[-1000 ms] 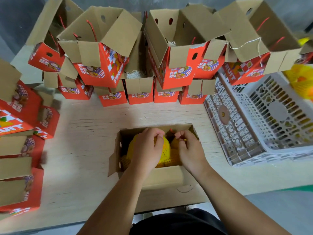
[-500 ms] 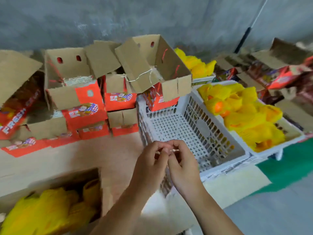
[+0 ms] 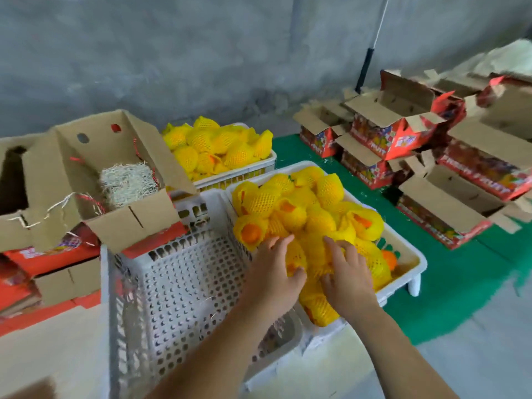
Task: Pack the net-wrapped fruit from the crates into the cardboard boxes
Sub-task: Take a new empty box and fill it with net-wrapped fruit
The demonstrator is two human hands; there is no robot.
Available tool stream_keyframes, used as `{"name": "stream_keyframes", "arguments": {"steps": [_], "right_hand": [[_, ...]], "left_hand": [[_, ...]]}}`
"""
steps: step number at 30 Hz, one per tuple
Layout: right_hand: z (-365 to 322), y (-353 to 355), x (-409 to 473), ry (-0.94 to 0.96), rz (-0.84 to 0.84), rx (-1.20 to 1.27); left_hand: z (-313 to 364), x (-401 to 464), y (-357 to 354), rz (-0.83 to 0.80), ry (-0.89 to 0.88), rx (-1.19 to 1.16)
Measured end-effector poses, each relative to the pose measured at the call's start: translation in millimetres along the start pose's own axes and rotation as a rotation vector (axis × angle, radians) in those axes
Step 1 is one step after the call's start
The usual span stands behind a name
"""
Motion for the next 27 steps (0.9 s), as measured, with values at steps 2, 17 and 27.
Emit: {"name": "stream_keyframes", "arguments": {"steps": [2,17,27], "right_hand": [[7,-18,-1,-0.02,0.01,-0.09],[3,-23,-6,0.072,0.207,-0.043],[1,-15,-11,0.295,0.171,0.0]], "left_hand": [[1,18,-12,-0.098,0.091,0.157],[-16,49,-26,-0.022,0.182,0.666],[-12,28,-33,0.033,-0.022,0.167]]}}
Point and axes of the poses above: each hand's wrist, its own x-axis towards the middle knuckle, its own y-axis out of the back of the hand, z = x × y, the point moved 4 cm from there along x, towards the middle knuckle, and after that the axes turned 7 degrees about -x, right-handed, at the moved point
